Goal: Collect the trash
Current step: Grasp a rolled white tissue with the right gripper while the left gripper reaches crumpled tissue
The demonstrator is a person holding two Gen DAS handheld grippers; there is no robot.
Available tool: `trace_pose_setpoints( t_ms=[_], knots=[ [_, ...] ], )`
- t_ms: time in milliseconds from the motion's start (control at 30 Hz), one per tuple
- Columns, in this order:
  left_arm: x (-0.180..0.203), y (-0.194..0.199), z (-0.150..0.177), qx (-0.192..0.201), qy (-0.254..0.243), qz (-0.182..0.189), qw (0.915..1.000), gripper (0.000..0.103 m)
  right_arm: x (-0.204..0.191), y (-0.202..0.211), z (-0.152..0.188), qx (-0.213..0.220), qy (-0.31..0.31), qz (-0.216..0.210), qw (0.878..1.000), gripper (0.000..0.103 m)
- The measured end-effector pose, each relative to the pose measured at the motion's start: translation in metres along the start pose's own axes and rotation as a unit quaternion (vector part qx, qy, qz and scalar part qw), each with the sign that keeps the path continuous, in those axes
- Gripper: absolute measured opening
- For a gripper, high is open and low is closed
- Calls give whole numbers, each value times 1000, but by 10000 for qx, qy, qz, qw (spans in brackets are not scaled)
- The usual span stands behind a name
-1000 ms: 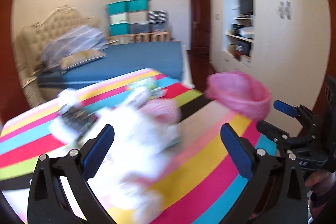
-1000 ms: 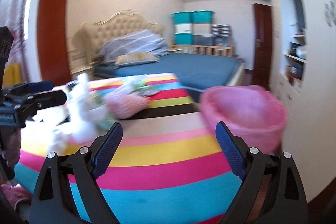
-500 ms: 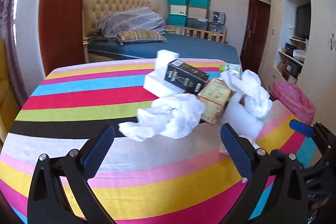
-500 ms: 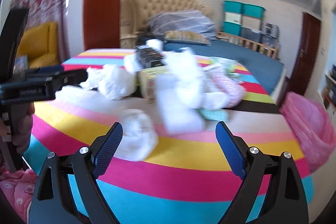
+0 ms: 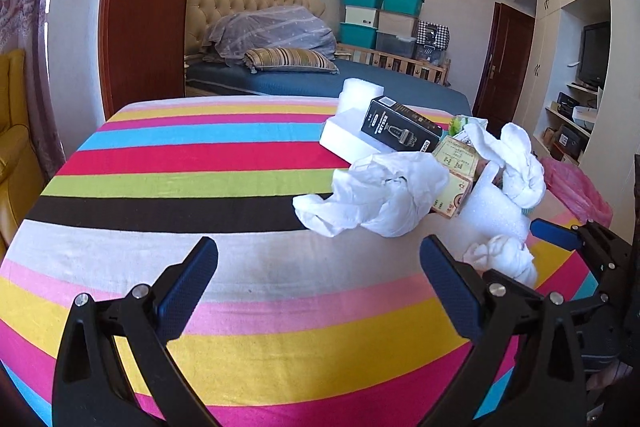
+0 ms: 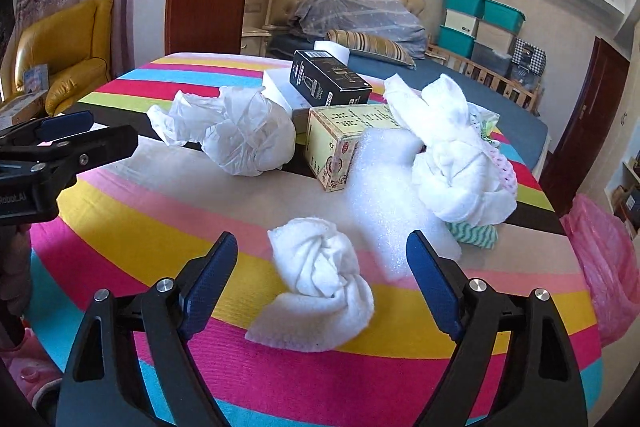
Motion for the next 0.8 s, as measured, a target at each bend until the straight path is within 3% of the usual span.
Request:
trace_pose_setpoints(
  t_ms=[300,700,800],
  knots=[
    [5,-3,2,-24,-44,-21,10000,98,-3,-4,3,-37,73,-17,10000,72],
    [7,-5,5,-80,-103,-27,9999,98,-1,-1,4,1,67,-45,10000,69],
    [8,-5,6,-98,-138,-38,9999,98,-2,-2,5,-5,70,-66,10000,64]
  ],
)
Point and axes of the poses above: each gripper's, at about its wrist camera, not at the fingertips, and y roughly against the way its jaws point, x to its right, z to its underside, the point moved 8 cm from there along -y, roughly the way its jaws point, and after that the axes turned 8 degrees about x, right-handed, at the moved point
